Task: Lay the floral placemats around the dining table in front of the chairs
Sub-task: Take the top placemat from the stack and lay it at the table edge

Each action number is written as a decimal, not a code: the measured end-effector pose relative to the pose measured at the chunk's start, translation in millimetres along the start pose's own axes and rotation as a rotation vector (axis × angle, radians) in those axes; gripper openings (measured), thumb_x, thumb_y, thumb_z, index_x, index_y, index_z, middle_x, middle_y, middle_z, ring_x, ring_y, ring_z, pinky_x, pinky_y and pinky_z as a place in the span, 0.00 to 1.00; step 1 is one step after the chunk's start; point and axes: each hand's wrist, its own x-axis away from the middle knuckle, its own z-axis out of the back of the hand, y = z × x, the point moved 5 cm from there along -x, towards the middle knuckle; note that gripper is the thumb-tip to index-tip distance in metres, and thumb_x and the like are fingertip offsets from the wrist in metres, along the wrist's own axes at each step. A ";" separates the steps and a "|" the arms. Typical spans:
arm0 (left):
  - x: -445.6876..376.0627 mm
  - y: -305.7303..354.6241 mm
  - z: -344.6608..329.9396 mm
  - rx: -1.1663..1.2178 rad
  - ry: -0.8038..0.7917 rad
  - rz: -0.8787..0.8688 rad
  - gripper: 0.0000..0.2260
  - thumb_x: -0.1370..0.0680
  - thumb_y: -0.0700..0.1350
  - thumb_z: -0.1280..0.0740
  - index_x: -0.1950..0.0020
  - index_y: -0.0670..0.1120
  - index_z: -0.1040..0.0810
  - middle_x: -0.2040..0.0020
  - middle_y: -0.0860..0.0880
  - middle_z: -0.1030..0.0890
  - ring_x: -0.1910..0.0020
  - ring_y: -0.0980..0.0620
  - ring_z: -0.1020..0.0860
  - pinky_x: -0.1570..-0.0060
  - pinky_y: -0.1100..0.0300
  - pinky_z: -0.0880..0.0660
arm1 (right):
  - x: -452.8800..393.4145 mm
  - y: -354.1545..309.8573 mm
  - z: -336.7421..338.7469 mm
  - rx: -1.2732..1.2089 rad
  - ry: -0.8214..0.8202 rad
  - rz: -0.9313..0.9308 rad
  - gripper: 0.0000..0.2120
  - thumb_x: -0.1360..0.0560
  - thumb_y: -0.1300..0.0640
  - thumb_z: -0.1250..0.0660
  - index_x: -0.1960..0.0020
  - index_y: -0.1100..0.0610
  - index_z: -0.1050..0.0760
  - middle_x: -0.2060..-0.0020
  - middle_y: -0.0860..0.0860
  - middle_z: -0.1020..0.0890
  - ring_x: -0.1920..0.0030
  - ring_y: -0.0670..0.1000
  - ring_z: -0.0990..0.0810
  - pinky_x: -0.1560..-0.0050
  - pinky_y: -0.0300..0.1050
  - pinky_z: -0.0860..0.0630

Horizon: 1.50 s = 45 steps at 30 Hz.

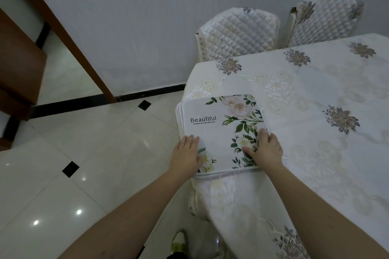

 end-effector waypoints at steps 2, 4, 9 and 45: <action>0.5 3.1 -0.6 0.099 0.034 0.030 0.29 0.19 0.51 0.41 0.20 0.48 0.47 0.19 0.43 0.49 0.21 0.44 0.50 0.24 0.50 0.50 | 1.9 0.1 3.3 -0.032 0.046 0.018 0.42 0.29 0.40 0.27 0.25 0.57 0.42 0.29 0.66 0.37 0.29 0.67 0.37 0.29 0.60 0.42; 1.0 2.4 -0.7 0.190 0.059 0.124 0.31 0.20 0.51 0.38 0.20 0.49 0.48 0.19 0.40 0.53 0.21 0.42 0.53 0.24 0.49 0.51 | 3.9 1.2 5.1 -0.048 0.071 0.036 0.42 0.30 0.42 0.25 0.25 0.57 0.41 0.30 0.65 0.36 0.30 0.67 0.36 0.30 0.60 0.40; 3.1 -0.2 -5.2 0.334 -0.013 0.261 0.32 0.20 0.48 0.38 0.20 0.47 0.49 0.21 0.37 0.50 0.22 0.40 0.47 0.25 0.49 0.44 | 9.9 6.6 5.4 -0.061 0.076 0.062 0.41 0.29 0.44 0.25 0.24 0.58 0.40 0.28 0.64 0.36 0.29 0.66 0.36 0.31 0.60 0.38; 131.8 37.0 89.9 1.128 -0.038 0.114 0.22 0.23 0.33 0.36 0.34 0.53 0.28 0.42 0.44 0.19 0.46 0.44 0.18 0.56 0.51 0.19 | 163.1 81.7 82.6 -0.959 -0.028 -0.040 0.11 0.23 0.61 0.33 0.43 0.51 0.29 0.51 0.57 0.17 0.55 0.60 0.15 0.53 0.61 0.18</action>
